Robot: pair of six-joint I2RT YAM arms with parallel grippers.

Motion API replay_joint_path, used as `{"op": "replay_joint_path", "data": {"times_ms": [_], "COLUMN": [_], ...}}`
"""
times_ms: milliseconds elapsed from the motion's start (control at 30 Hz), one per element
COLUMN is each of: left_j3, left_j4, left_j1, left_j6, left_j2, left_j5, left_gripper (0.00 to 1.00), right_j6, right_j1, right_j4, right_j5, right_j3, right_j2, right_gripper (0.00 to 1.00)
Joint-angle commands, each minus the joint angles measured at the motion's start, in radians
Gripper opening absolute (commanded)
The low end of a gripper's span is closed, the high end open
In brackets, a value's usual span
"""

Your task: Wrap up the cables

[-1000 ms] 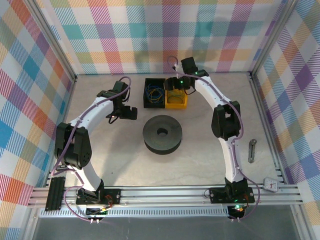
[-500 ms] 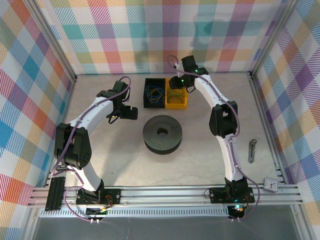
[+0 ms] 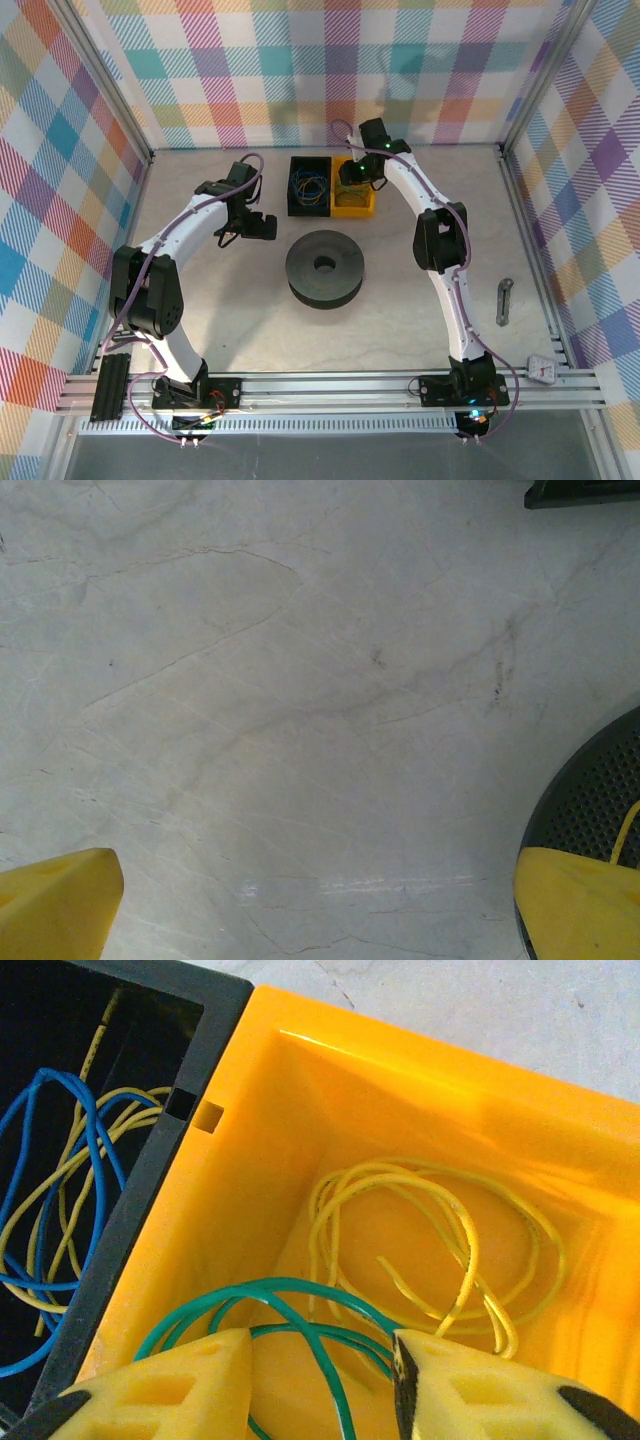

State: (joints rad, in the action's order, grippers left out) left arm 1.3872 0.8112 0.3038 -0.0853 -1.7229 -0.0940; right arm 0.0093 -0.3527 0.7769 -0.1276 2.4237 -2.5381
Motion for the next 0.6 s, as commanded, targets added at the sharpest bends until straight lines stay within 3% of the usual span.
{"op": "replay_joint_path", "data": {"times_ms": [0,233,500,567], "left_j3": [0.024,0.024,0.023,0.026], "left_j4": [0.03,0.034,0.036,0.037], "left_j1": [0.008,0.008,0.008,0.008], "left_j6": [0.013,0.015,0.015,0.015], "left_j2": [0.022,0.019,0.016,0.015], "left_j5": [0.01,0.006,-0.003,-0.003], "left_gripper": [1.0,1.0,1.0,1.0], "right_j6": [-0.014,-0.012,-0.02,-0.024], "right_j1": [0.001,0.002,0.001,0.001], "right_j4": [0.005,-0.001,-0.005,-0.005], "right_j5": [-0.015,-0.02,-0.009,-0.01], "right_j3": [0.029,0.029,0.025,0.025], "right_j2": [-0.016,-0.015,0.048,0.074], "right_gripper": [0.36,0.28,0.0,0.0]}}
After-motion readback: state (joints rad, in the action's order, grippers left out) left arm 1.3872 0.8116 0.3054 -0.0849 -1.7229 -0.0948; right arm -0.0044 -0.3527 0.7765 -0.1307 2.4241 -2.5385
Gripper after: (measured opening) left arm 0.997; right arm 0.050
